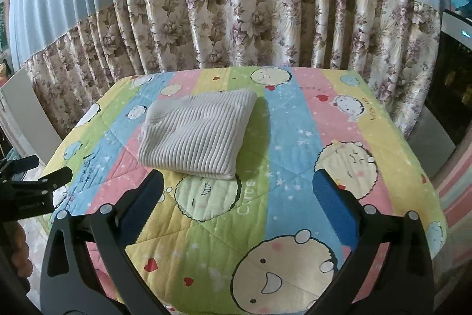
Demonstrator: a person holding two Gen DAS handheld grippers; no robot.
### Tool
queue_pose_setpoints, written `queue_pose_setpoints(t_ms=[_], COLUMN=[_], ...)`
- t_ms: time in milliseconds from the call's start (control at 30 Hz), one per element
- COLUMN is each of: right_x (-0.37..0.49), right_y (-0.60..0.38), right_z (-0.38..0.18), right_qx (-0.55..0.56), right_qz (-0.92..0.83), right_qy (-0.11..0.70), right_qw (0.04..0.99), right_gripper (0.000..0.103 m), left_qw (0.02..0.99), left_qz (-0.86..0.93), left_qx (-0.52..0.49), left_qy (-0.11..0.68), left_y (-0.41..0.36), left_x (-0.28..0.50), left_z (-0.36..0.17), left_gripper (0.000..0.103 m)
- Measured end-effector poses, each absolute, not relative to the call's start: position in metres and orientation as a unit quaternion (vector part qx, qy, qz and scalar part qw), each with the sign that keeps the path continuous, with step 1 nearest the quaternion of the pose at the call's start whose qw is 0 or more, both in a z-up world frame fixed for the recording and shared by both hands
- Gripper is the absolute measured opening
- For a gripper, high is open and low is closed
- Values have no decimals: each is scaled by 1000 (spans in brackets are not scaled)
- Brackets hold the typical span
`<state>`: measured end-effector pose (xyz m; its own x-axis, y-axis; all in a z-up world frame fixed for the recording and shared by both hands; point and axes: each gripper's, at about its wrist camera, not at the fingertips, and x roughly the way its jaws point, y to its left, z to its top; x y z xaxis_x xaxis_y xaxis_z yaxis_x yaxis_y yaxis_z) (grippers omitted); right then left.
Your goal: Fold small clothes
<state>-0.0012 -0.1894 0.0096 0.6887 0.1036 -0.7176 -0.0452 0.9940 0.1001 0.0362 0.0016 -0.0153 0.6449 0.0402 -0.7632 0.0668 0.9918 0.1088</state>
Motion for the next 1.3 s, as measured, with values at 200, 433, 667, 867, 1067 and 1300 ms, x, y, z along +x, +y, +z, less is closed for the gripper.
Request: queue_pose_setpoints(t_ms=[200, 433, 667, 867, 1067, 1300], right_x=[-8, -9, -8, -6, -5, -4], right_y=[-194, -198, -202, -200, -198, -196], right_z=[24, 27, 30, 36, 39, 44], right_qx=[48, 51, 53, 47, 42, 32], right_qz=[36, 30, 28, 26, 24, 21], right_qy=[383, 376, 373, 365, 363, 358], right_qw=[922, 925, 926, 929, 931, 933], right_gripper=[100, 100, 100, 100, 100, 100], left_qw=[912, 919, 924, 926, 927, 929], left_qz=[-20, -23, -28, -19, -20, -24], left_qx=[78, 78, 73, 80, 80, 67], left_qy=[403, 386, 375, 368, 367, 364], left_y=[-4, 0, 8, 9, 8, 14], left_x=[24, 22, 25, 28, 30, 34], left_z=[-1, 8, 13, 13, 13, 15], left_gripper=[101, 101, 101, 101, 101, 101])
